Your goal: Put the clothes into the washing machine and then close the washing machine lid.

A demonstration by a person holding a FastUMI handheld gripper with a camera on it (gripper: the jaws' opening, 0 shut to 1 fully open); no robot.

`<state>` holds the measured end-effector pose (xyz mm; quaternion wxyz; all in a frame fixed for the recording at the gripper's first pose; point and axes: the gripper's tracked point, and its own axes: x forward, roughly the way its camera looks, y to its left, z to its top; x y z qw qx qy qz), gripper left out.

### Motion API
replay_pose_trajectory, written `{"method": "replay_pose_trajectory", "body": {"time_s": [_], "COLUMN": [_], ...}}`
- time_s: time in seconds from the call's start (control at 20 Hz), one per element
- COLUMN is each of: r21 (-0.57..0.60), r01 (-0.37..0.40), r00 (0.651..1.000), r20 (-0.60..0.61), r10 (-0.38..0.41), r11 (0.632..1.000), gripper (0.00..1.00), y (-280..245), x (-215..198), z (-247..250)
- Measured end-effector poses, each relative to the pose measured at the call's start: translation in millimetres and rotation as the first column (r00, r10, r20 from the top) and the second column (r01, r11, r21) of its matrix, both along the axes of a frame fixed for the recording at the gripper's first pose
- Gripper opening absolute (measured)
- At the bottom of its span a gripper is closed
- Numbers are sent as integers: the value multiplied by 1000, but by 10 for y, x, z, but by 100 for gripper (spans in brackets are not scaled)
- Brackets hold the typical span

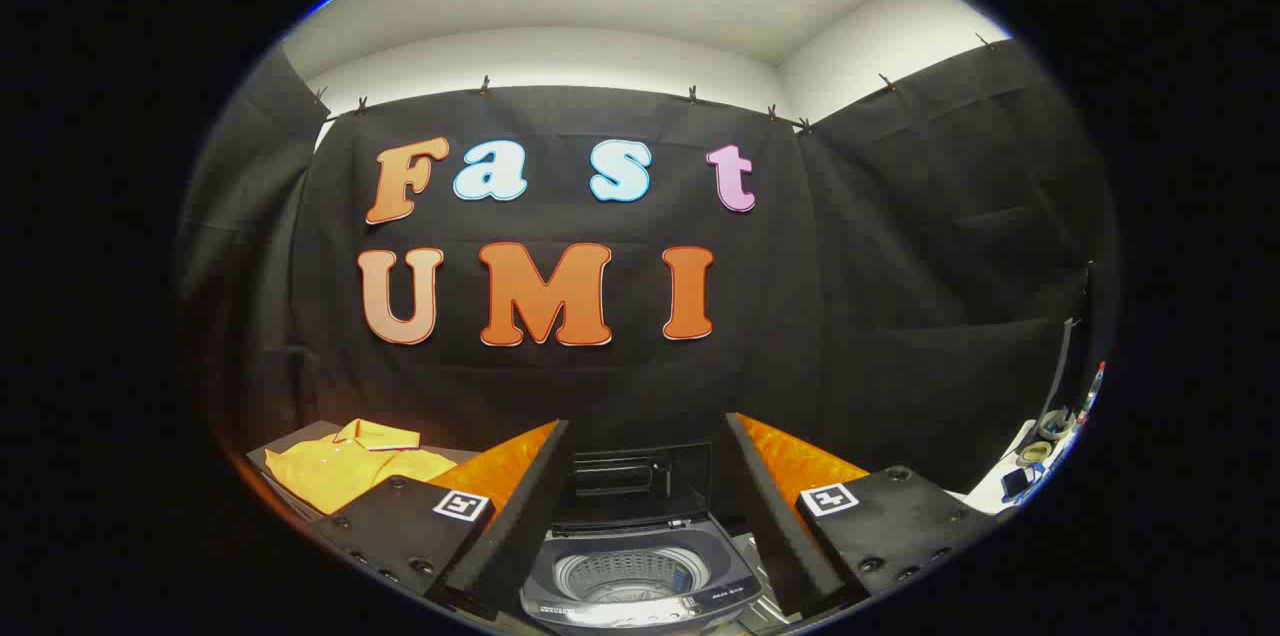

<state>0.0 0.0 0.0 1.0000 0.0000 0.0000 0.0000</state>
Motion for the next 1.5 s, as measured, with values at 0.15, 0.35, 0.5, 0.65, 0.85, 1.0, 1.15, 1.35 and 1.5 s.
{"method": "replay_pose_trajectory", "body": {"time_s": [0.15, 0.35, 0.5, 0.65, 0.85, 1.0, 1.15, 1.35, 1.5], "r21": [-1, -2, 0, -6, -9, -11, -6, -6, -6], "r01": [-2, -1, -1, -5, -10, -7, 2, 9, 13], "r00": [1000, 1000, 1000, 1000, 1000, 1000, 1000, 1000, 1000], "r20": [4, 7, 13, 14, 20, 26, 25, 23, 24], "r10": [2, 1, 1, 5, 10, 8, -2, -9, -13], "r11": [1000, 1000, 1000, 1000, 1000, 1000, 1000, 1000, 1000], "gripper": [97, 97, 97, 97, 97, 97, 97, 97, 97], "y": [17, 25, 37, 66, 99, 100, 82, 100, 97], "x": [-22, -32, -29, 0, -5, -12, -16, -33, -70], "z": [23, 44, 70, 61, 92, 121, 103, 90, 84]}}
